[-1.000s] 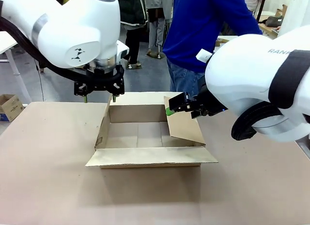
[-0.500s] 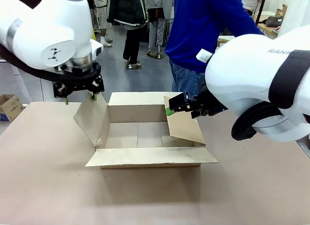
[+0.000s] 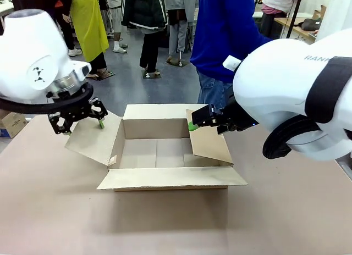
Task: Pack the gift set into the box.
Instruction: Place both hands on the side flaps of the Package Box and spread them outward.
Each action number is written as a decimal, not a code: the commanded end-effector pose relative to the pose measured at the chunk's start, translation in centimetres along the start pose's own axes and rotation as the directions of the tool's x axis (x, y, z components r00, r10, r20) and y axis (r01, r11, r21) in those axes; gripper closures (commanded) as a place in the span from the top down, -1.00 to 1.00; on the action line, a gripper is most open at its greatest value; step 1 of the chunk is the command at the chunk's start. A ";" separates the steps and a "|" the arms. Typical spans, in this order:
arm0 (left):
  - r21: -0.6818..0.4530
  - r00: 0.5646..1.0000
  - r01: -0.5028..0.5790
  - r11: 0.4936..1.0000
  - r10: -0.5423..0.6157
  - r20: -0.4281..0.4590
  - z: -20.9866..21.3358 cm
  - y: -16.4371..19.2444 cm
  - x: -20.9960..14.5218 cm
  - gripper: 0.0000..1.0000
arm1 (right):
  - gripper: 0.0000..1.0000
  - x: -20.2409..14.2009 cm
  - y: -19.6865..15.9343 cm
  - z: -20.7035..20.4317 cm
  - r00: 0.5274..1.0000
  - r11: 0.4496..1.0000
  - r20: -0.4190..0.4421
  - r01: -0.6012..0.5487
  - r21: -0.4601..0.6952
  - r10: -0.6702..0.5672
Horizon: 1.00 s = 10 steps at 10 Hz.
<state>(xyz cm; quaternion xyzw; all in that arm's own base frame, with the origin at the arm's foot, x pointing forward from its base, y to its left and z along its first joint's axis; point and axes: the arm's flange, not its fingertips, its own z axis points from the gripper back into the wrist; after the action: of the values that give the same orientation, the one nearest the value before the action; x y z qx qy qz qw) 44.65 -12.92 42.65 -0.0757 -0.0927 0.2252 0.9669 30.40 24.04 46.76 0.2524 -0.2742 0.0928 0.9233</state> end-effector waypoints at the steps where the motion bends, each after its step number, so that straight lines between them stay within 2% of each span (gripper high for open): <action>1: -0.106 0.998 0.006 0.994 -0.012 -0.058 -0.4 3.7 0.5 1.00 | 1.00 0.2 -0.1 0.1 1.000 1.000 0.012 0.006 -0.002 -0.006; 2: -0.199 0.996 0.010 0.980 -0.029 -0.088 -0.9 5.4 1.0 1.00 | 1.00 0.2 -0.1 0.1 1.000 1.000 0.012 0.006 -0.002 -0.006; 3: -0.346 0.976 0.044 0.937 -0.114 -0.184 -1.6 6.4 1.6 1.00 | 1.00 0.2 -0.1 0.1 1.000 1.000 0.012 0.006 -0.002 -0.006; 4: -0.105 0.998 -0.012 0.994 0.006 -0.059 -1.0 3.4 1.1 1.00 | 1.00 0.2 -0.1 0.1 1.000 1.000 0.012 0.006 -0.002 -0.006; 8: -0.105 0.998 -0.012 0.994 0.006 -0.059 -1.0 3.4 1.1 1.00 | 1.00 0.0 0.0 0.0 1.000 1.000 0.000 0.000 0.000 0.000; 10: -0.105 0.998 -0.012 0.994 0.006 -0.059 -1.0 3.4 1.1 1.00 | 1.00 4.5 6.6 -1.5 0.984 0.970 -0.178 -0.069 -0.233 0.027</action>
<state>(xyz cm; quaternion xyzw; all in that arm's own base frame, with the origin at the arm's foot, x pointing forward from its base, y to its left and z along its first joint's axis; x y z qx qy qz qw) 44.20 -9.54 40.86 -0.1415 -0.0743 0.2149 0.9635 31.15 27.16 47.83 0.1921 -0.2529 0.1107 0.9418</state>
